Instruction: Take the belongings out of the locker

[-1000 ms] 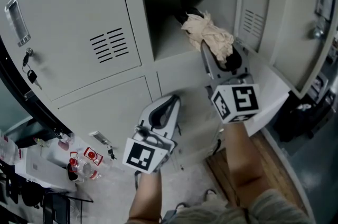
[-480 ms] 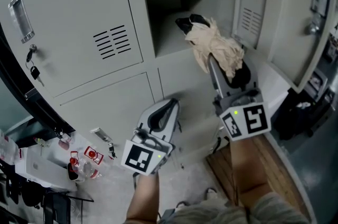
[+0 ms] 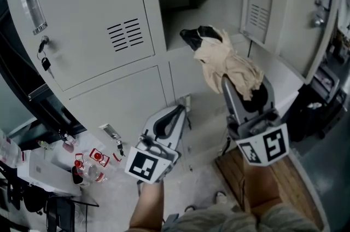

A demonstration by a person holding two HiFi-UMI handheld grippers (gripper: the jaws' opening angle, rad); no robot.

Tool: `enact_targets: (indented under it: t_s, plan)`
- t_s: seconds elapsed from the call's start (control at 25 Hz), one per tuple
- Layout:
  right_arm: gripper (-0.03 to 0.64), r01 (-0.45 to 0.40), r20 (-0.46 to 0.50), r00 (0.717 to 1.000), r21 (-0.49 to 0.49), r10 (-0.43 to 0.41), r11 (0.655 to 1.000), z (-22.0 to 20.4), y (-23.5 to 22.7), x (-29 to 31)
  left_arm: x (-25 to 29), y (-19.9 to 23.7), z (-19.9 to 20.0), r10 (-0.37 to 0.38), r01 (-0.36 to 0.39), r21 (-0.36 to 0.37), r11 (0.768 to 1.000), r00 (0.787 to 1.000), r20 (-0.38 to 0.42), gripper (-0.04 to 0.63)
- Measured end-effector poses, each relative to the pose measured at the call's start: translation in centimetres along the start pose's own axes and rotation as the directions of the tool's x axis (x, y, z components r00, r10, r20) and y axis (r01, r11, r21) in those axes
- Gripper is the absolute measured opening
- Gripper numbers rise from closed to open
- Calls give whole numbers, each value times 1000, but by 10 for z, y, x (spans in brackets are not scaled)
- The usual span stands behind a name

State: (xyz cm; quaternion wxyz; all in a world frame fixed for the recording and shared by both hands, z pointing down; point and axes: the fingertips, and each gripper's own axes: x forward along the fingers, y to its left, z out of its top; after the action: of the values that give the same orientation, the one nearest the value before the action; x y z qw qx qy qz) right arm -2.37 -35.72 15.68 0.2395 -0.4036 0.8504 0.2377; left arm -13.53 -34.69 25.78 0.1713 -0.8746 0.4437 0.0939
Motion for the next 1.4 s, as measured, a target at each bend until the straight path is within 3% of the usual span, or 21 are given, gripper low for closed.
enact_targets:
  t_s: [0.68,1.08,1.4]
  plan:
    - [216,-110,-45,992,169,119,979,-3,88,-71,-67,-30,20,-46,47,15,999,999,-14,3]
    - [216,-171,-137,968,249,210,953,-38,131,-113,-110,-50,-2,-73,71,-28,997,995,-63,3]
    - [216,-155,-172,963,283,209,947,-54,144,-120,-126,-53,-15,-64,58,-79,995,995,-81,3]
